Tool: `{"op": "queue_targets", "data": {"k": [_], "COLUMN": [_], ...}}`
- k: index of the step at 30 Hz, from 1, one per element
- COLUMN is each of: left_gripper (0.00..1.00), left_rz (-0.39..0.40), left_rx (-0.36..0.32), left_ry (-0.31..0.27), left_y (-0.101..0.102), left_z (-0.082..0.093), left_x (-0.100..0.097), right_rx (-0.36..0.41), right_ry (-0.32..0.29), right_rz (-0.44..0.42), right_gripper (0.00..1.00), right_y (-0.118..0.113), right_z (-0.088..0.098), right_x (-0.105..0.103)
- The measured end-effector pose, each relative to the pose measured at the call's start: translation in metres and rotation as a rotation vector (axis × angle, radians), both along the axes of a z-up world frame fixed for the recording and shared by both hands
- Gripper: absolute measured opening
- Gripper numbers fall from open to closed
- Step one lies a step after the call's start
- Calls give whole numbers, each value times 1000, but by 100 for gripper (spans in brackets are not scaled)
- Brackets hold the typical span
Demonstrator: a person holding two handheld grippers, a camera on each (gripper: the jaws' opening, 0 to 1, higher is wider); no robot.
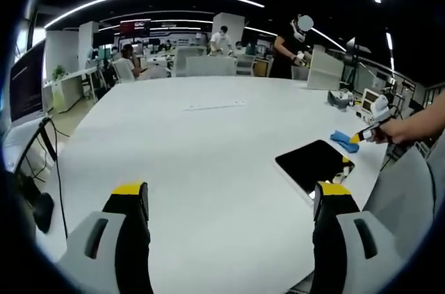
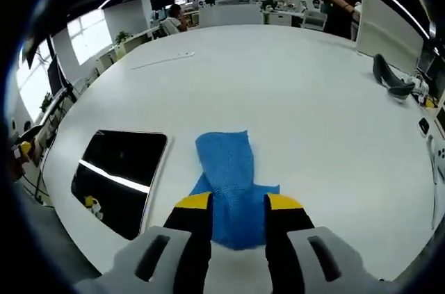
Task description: Wipe the mirror surface with the cleaning cloth until all visible marks leave the cleaned area.
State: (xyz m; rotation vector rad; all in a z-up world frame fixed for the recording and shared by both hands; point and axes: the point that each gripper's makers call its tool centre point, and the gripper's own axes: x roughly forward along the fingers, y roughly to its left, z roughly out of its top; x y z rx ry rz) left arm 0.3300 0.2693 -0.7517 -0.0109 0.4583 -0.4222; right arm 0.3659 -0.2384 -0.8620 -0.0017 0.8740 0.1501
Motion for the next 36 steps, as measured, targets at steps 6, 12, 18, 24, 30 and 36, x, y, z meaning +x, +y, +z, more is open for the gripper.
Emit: {"op": "queue_targets", "data": {"k": [6, 12, 18, 24, 30, 36], "left_gripper": [98, 98, 98, 98, 99, 99], "left_rz": [20, 12, 12, 8, 0, -9], "left_rx": [-10, -15, -16, -10, 7, -3], "left_ry": [-11, 6, 5, 10, 6, -1], "left_y": [3, 0, -3, -5, -5, -6], "left_z": [3, -5, -4, -8, -9, -6], "left_x": [4, 4, 7, 6, 4, 2], "right_rx": [-39, -31, -2, 47, 48, 62], "right_ry": [42, 55, 69, 89, 104, 109], "right_rz": [-21, -8, -8, -62, -80, -112], "right_gripper": [26, 12, 2, 2, 2, 1], "right_y": [0, 7, 14, 13, 12, 12], "right_z": [-13, -14, -15, -15, -15, -14], "right_x": [2, 4, 4, 4, 6, 4]}}
